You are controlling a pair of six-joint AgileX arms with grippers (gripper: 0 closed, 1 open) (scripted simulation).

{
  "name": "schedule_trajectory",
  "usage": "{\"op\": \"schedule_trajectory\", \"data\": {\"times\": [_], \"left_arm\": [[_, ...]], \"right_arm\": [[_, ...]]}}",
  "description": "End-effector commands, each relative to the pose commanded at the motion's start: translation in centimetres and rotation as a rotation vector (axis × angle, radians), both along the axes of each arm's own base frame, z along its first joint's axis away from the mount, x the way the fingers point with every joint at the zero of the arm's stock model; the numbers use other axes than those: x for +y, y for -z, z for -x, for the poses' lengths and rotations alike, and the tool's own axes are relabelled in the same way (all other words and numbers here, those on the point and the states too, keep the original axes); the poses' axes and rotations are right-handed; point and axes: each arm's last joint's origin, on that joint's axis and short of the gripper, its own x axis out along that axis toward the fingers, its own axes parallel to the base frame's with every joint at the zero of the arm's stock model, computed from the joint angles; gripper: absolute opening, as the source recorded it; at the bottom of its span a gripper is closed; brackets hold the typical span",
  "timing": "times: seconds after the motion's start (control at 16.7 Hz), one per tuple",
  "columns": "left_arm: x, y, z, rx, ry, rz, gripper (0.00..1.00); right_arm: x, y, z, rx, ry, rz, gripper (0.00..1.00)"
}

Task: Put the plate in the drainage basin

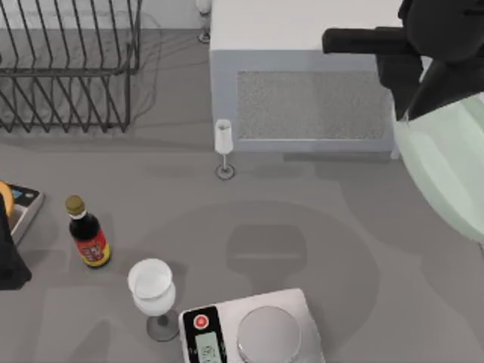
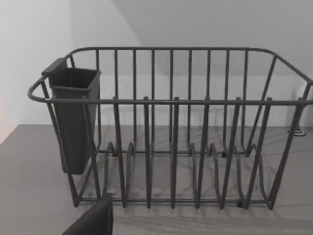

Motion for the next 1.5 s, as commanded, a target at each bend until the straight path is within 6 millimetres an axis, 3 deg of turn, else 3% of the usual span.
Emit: {"op": "schedule_trajectory", "data": {"times": [0.3,0.54,0.72,0.9,1.14,1.26,1.5], "left_arm": [[0.0,0.0,0.0,0.000,0.000,0.000,1.00],[0.0,0.0,0.0,0.000,0.000,0.000,1.00],[0.0,0.0,0.0,0.000,0.000,0.000,1.00],[0.0,0.0,0.0,0.000,0.000,0.000,1.00],[0.0,0.0,0.0,0.000,0.000,0.000,1.00],[0.0,0.0,0.0,0.000,0.000,0.000,1.00],[0.0,0.0,0.0,0.000,0.000,0.000,1.00]], "right_arm": [[-3.6,-2.8,-2.4,-0.148,0.005,-0.046,0.00],[-8.5,-3.2,-8.0,-0.269,0.011,-0.032,0.00],[-13.1,0.3,-13.3,-0.261,0.016,0.013,0.00],[-17.8,6.5,-17.7,-0.151,0.015,0.047,0.00],[-21.4,14.1,-20.1,0.048,-0.002,0.043,0.00],[-21.9,15.5,-20.3,0.093,-0.005,0.039,0.00],[-21.9,15.5,-20.3,0.093,-0.005,0.039,0.00]]}}
